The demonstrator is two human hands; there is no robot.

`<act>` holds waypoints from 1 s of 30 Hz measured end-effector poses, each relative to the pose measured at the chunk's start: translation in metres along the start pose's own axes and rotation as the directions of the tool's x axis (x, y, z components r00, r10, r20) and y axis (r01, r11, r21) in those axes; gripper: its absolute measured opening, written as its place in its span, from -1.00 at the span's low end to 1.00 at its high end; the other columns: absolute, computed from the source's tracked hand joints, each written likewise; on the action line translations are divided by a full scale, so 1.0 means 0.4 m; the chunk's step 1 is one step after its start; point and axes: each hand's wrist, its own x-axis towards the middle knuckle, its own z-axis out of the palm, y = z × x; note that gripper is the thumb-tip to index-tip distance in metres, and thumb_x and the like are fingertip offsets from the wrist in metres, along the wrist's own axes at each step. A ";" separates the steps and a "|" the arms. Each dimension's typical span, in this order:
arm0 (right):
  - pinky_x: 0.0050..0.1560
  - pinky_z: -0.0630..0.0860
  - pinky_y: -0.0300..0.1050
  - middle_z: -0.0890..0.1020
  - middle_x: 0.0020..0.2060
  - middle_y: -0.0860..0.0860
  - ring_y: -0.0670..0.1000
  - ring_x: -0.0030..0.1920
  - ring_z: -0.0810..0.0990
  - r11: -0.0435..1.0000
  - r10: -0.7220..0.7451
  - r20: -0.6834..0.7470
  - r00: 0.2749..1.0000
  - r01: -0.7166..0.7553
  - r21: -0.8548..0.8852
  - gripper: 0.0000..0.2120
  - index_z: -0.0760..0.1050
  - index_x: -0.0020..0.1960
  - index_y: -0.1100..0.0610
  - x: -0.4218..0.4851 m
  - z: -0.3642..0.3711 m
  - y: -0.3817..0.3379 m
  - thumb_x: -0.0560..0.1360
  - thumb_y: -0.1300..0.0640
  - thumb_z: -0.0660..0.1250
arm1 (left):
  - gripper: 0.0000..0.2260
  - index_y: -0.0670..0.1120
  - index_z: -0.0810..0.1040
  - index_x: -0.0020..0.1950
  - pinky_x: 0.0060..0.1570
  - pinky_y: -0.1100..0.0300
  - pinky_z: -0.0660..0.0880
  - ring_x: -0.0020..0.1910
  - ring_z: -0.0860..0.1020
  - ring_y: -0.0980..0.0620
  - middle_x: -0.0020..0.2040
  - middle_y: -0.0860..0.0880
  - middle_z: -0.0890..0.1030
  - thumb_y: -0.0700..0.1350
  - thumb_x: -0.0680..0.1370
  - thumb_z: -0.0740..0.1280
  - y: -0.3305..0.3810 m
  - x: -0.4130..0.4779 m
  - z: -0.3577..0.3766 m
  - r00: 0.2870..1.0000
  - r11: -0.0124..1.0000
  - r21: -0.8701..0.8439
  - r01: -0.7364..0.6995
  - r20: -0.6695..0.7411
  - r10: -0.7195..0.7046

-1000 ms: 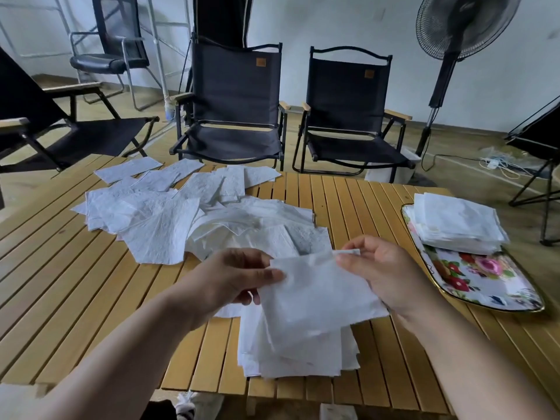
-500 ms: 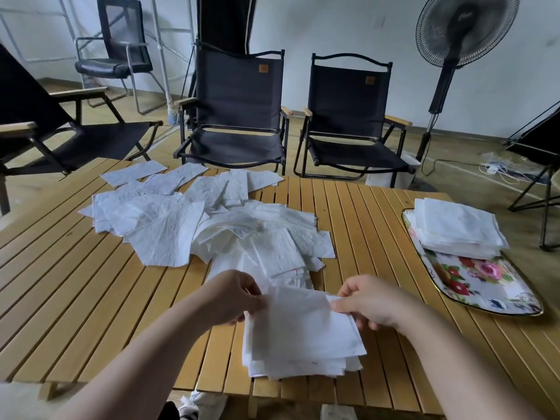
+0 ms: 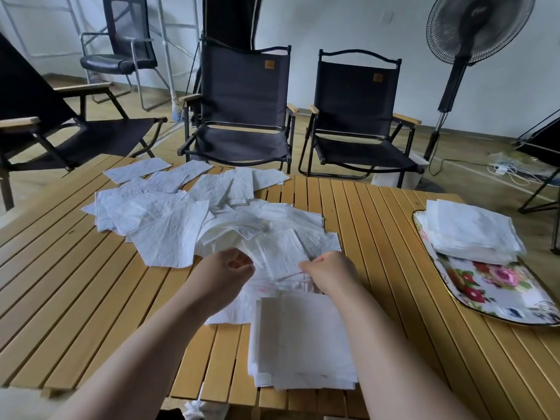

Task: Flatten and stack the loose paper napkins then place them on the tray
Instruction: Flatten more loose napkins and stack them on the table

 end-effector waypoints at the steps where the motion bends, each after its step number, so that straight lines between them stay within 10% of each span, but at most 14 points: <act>1: -0.33 0.40 -0.20 0.63 -0.33 0.02 0.03 -0.30 0.58 1.000 0.004 -0.010 1.000 -0.004 -0.011 -0.78 0.57 -0.21 0.11 0.006 0.009 -0.003 0.48 -0.03 0.44 | -0.82 -0.01 0.61 0.17 -0.31 0.33 0.37 -0.09 0.60 0.15 -0.02 0.12 0.62 -0.04 0.62 0.30 -0.002 0.002 -0.001 1.000 1.000 -0.004 0.003 -0.001 -0.003; 10: -0.40 0.33 -0.29 0.60 -0.22 -0.10 -0.13 -0.26 0.54 0.973 -0.219 -0.223 0.950 0.229 0.022 -0.94 0.53 -0.10 0.06 -0.009 -0.015 0.000 0.56 0.16 0.35 | -0.86 0.03 0.61 0.12 -0.18 0.27 0.49 -0.06 0.61 0.11 0.01 0.11 0.64 -0.04 0.59 0.33 -0.009 0.027 -0.004 1.000 0.999 -0.042 -0.004 -0.015 0.004; 19: -0.15 0.55 -0.23 0.71 -0.16 -0.05 -0.10 -0.14 0.65 0.767 -0.473 -0.069 0.879 0.448 0.459 -0.87 0.57 -0.08 -0.01 -0.124 -0.138 0.014 0.53 0.21 0.44 | -0.13 0.15 0.30 0.50 0.22 0.01 0.50 0.25 0.50 0.07 0.28 0.15 0.49 0.35 0.27 0.51 0.008 0.013 -0.017 0.996 0.945 -0.324 -0.046 0.061 0.069; 24: -0.38 0.51 -0.18 0.70 -0.22 0.11 0.07 -0.24 0.61 0.749 -0.313 0.140 0.939 0.154 0.644 -0.96 0.55 -0.04 0.19 -0.179 -0.212 0.059 0.53 0.27 0.41 | -0.78 -0.05 0.72 0.02 -0.20 0.20 0.46 -0.28 0.51 0.06 -0.22 0.02 0.67 0.06 0.49 0.49 0.058 -0.026 -0.022 0.902 0.876 -0.481 -0.034 0.363 0.234; 30: -0.42 0.40 -0.24 0.68 -0.33 0.01 -0.11 -0.43 0.59 0.990 -0.128 0.389 0.912 0.095 0.104 -0.88 0.58 0.00 0.17 -0.172 -0.216 0.122 0.56 0.12 0.43 | -0.80 -0.13 0.66 -0.14 -0.38 0.32 0.32 -0.45 0.42 0.15 -0.45 0.08 0.55 -0.02 0.57 0.39 0.064 -0.052 0.024 0.834 1.000 0.026 -0.010 0.551 -0.006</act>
